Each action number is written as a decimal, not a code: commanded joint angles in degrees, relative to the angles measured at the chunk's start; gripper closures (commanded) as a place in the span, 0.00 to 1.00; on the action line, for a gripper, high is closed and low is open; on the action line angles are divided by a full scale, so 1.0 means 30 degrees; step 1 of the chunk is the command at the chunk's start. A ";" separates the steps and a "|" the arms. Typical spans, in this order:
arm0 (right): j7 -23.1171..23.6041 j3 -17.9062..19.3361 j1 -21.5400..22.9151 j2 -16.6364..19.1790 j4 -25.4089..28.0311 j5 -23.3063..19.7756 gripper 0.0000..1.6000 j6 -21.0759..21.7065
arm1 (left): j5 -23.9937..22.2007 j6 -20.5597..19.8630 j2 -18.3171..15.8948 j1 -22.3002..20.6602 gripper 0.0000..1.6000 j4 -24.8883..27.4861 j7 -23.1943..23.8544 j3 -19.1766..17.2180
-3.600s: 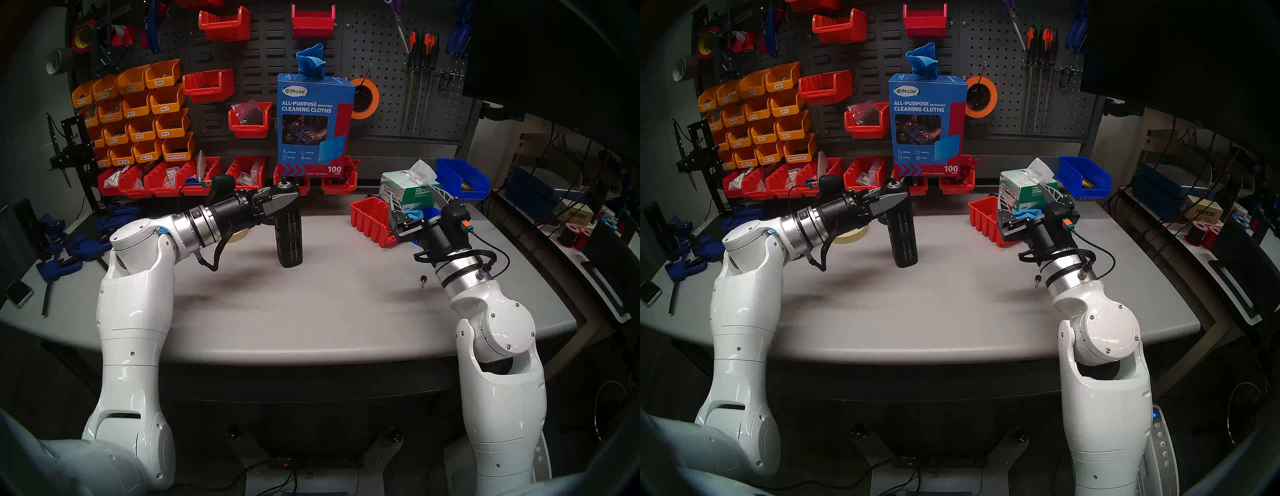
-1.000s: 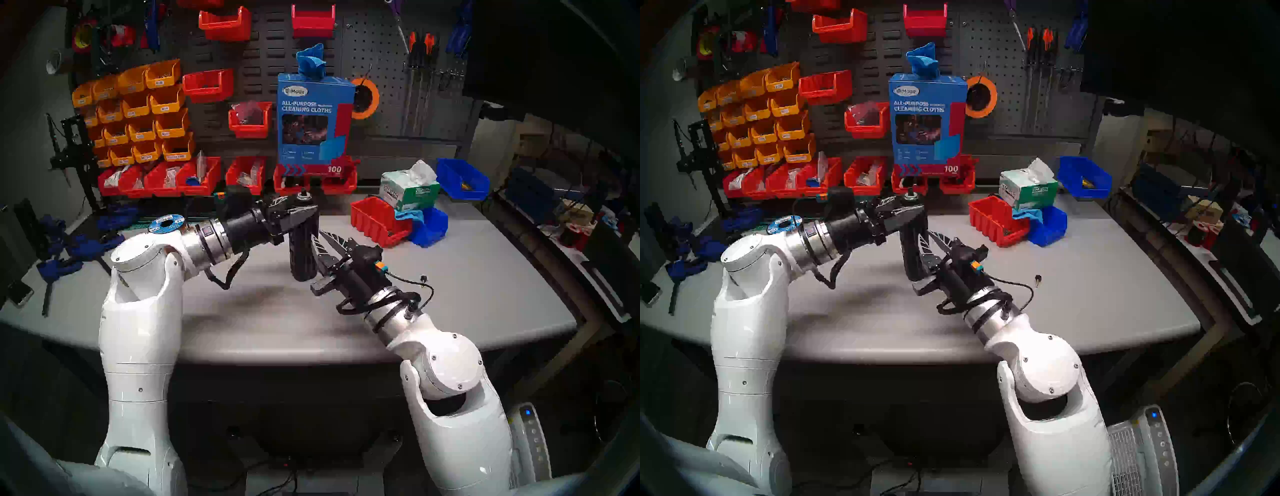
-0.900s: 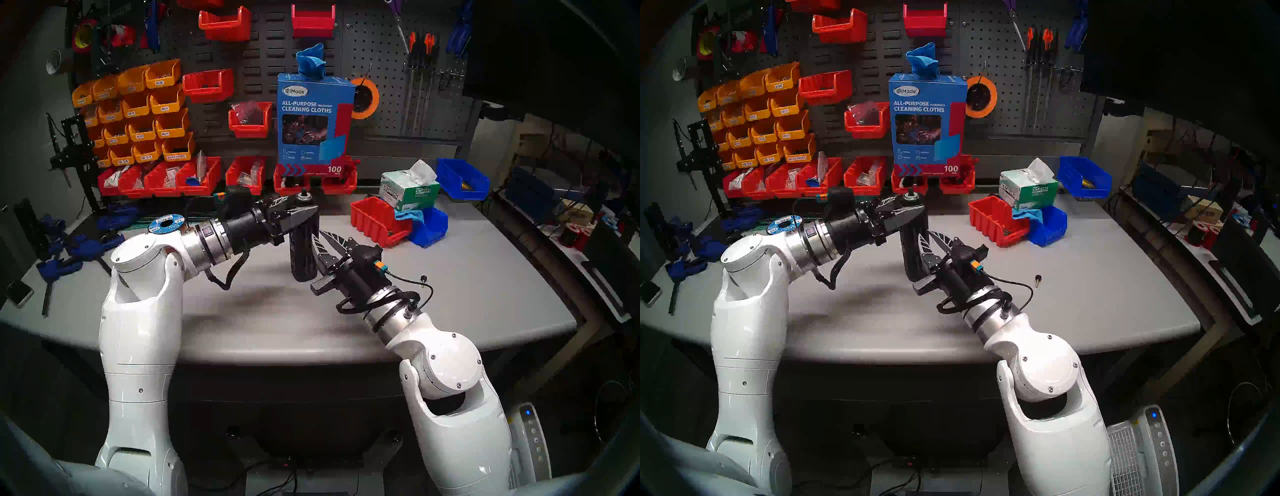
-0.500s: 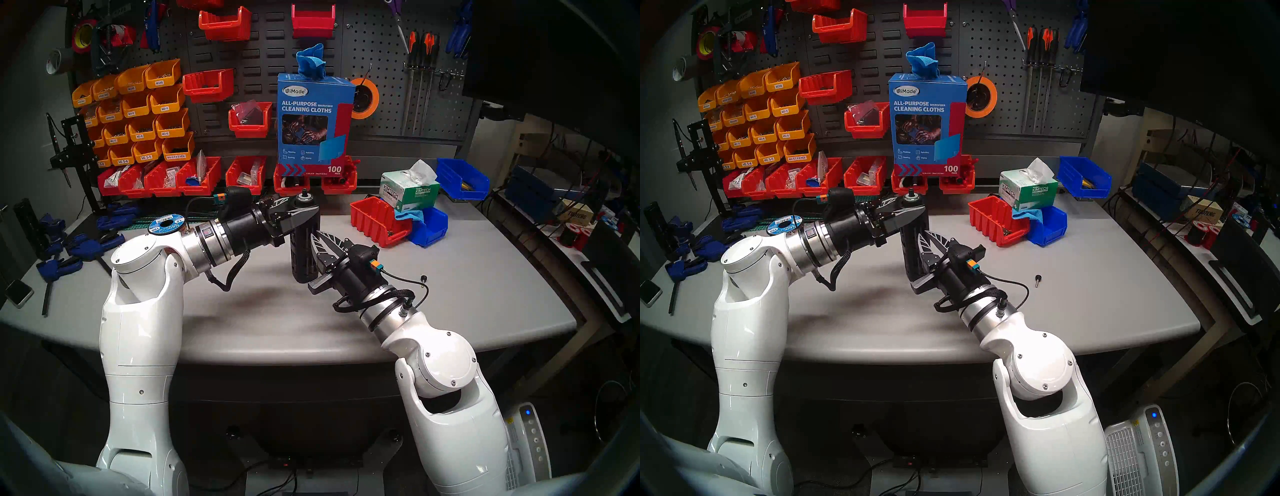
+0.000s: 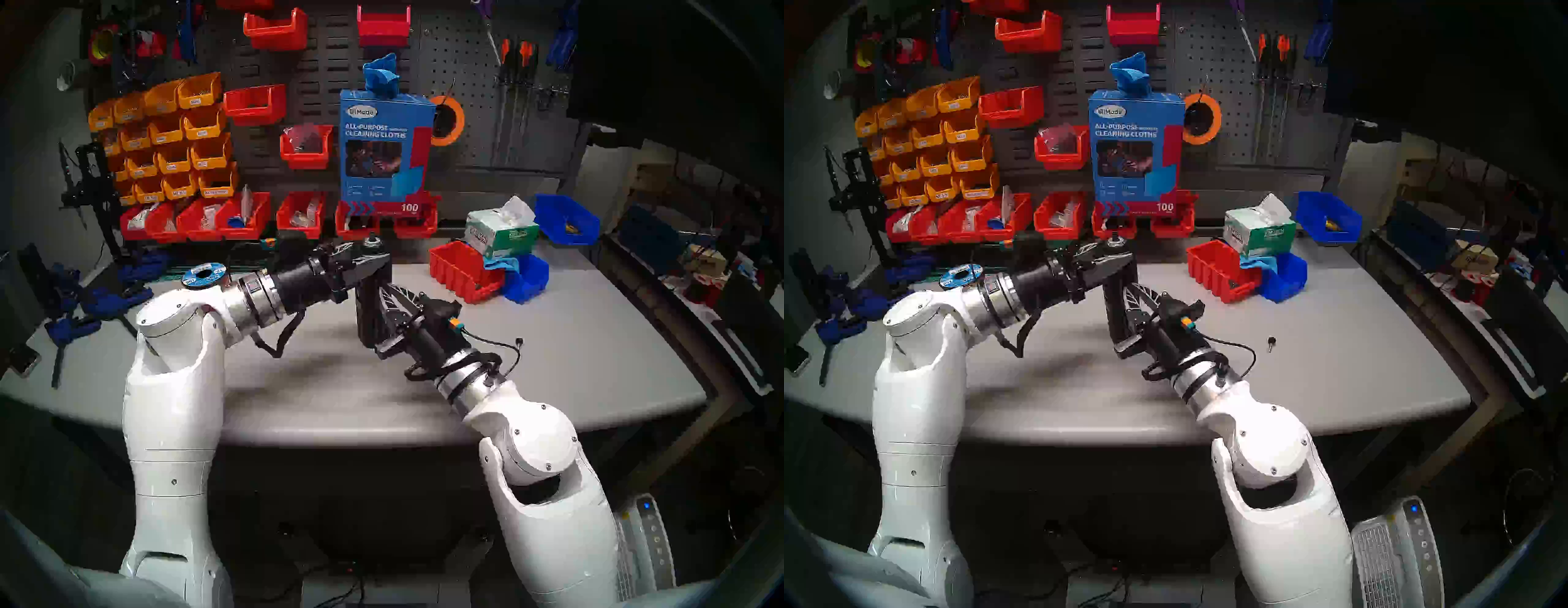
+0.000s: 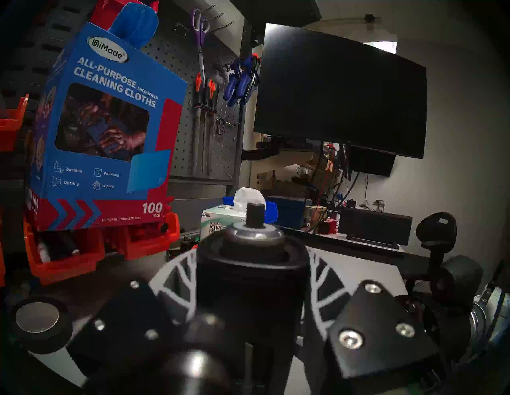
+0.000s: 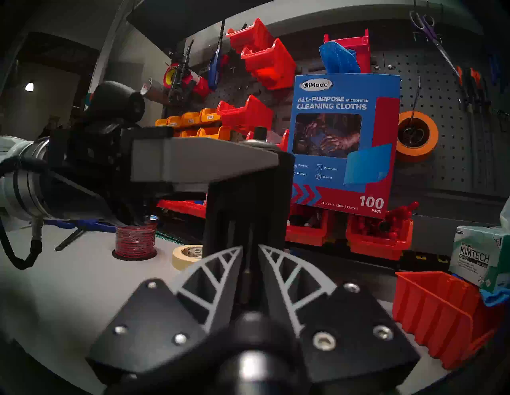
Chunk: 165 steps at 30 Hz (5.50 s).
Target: Pick a screwdriver bit and insert it into the screwdriver
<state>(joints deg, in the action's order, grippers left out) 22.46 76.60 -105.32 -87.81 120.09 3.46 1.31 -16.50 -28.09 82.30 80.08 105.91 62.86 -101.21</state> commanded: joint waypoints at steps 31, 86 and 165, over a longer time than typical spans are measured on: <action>-0.0422 -0.0238 0.0670 0.0038 0.0550 0.0187 1.00 0.0334 | -0.0167 -0.0140 0.0071 -0.0355 1.00 0.0772 0.0382 -0.0109; 0.4489 0.4118 -0.0020 0.0946 0.3894 -0.6378 1.00 0.3469 | 0.0265 -0.0181 -0.0215 -0.0507 1.00 0.0172 0.0657 0.0590; 0.7458 0.5148 0.6014 0.1316 0.1057 -0.9110 1.00 0.7082 | -0.0057 -0.0791 -0.0989 0.0433 1.00 0.0770 0.0843 0.1731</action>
<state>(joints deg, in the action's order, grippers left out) 44.73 92.02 -89.11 -83.29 122.06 -23.37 23.26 -17.12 -29.85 79.63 80.51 108.06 65.22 -96.83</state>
